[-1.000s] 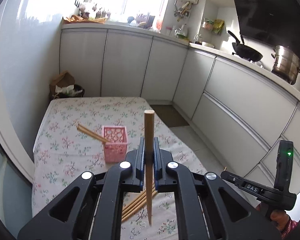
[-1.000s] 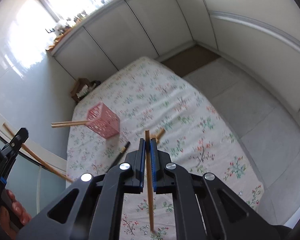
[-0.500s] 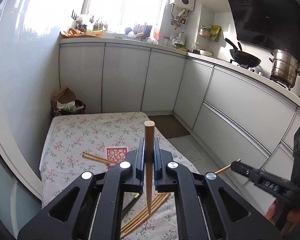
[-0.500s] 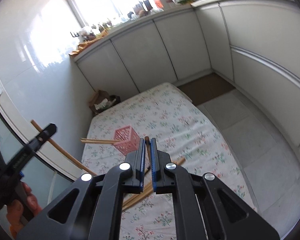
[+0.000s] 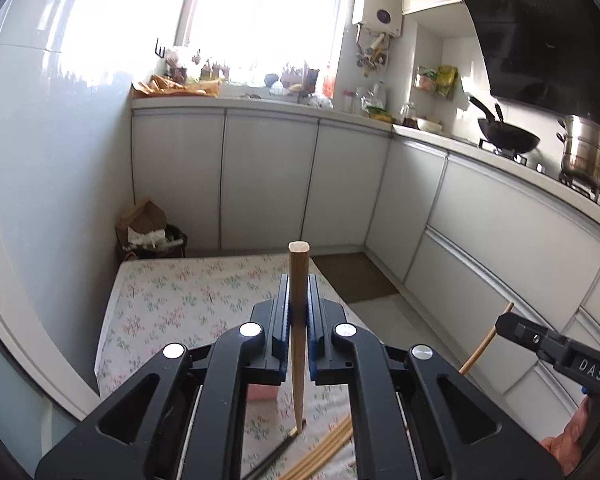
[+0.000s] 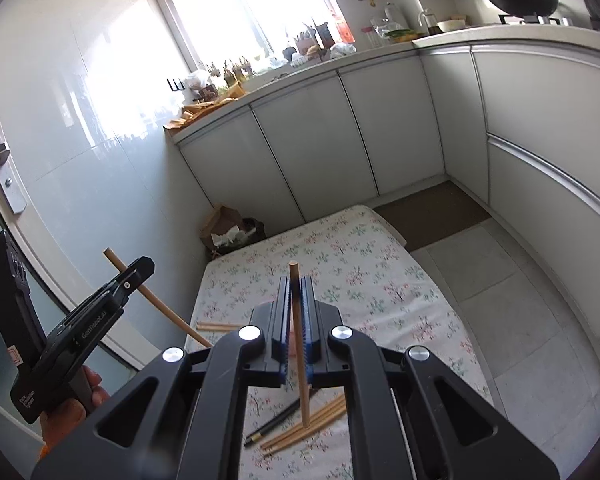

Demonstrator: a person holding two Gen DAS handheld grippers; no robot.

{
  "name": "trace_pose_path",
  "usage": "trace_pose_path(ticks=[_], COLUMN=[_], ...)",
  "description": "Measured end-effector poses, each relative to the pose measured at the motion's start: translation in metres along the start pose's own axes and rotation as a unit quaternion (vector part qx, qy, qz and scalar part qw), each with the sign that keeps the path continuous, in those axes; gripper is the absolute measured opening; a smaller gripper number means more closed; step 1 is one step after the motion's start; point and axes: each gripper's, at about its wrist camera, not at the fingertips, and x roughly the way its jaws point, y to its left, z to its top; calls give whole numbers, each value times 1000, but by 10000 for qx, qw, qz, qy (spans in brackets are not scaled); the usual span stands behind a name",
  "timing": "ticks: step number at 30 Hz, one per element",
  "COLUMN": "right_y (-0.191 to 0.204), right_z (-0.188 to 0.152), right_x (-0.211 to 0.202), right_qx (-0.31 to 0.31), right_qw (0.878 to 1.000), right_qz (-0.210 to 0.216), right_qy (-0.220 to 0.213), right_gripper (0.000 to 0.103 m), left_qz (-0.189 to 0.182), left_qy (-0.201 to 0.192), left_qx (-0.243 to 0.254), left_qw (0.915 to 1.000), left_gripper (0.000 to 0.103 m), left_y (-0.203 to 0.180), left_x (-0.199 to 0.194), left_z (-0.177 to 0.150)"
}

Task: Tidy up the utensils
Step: 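Carry both chopsticks over the pink mesh cup, lower them in and open both tools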

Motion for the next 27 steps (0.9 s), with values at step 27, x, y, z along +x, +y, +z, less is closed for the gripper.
trace_pose_path(ticks=[27], right_y=[42], right_z=[21], right_x=[189], right_qx=[-579], right_qw=[9981], right_qz=[145], right_qy=[134], right_gripper=[21], left_qz=[144], left_qy=[-338], left_qx=[-257], left_qw=[9990], left_gripper=[6], left_y=[66], left_x=[55], left_z=[34])
